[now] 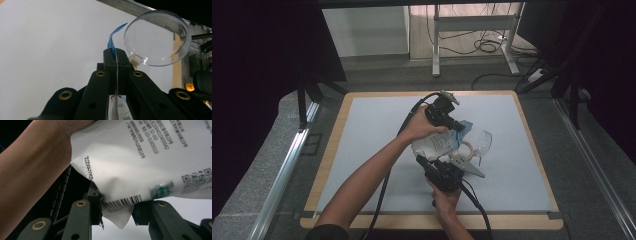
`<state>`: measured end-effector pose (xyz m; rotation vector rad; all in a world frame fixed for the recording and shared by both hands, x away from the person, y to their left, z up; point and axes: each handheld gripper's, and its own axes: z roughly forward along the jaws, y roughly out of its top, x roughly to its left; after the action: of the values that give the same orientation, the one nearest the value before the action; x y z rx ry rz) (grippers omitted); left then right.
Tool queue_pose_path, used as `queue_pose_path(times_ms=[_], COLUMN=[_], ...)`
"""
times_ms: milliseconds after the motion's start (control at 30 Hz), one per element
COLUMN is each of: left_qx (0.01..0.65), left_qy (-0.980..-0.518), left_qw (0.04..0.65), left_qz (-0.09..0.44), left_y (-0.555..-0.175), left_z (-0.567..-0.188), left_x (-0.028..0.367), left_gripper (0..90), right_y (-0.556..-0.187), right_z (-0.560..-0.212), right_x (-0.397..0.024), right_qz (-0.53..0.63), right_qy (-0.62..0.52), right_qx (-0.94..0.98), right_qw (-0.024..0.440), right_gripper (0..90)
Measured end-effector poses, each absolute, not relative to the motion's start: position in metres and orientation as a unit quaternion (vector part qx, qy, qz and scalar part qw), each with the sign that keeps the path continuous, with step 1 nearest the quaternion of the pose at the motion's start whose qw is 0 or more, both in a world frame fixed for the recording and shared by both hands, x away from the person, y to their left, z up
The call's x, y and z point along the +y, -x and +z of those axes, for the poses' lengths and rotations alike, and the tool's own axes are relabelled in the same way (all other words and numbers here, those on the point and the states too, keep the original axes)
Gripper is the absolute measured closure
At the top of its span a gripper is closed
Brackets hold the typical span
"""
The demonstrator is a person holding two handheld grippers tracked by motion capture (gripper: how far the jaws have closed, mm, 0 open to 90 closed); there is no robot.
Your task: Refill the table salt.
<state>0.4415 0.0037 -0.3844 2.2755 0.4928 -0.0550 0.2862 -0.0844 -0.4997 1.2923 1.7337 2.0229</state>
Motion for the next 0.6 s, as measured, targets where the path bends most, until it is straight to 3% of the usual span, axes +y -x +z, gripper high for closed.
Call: queue_pose_path(times_ms=[600], left_qx=[0.194], left_qy=[-0.901], left_qw=[0.388], left_qz=[-0.018], left_y=[-0.4417], left_z=[-0.3830], left_x=[0.0060], left_gripper=[89.6], right_y=[-0.2860], right_z=[-0.4991], right_x=[-0.0793], right_qz=[0.684], right_qy=[-0.436], right_qx=[0.578], right_qw=[0.088], right_gripper=[65.9])
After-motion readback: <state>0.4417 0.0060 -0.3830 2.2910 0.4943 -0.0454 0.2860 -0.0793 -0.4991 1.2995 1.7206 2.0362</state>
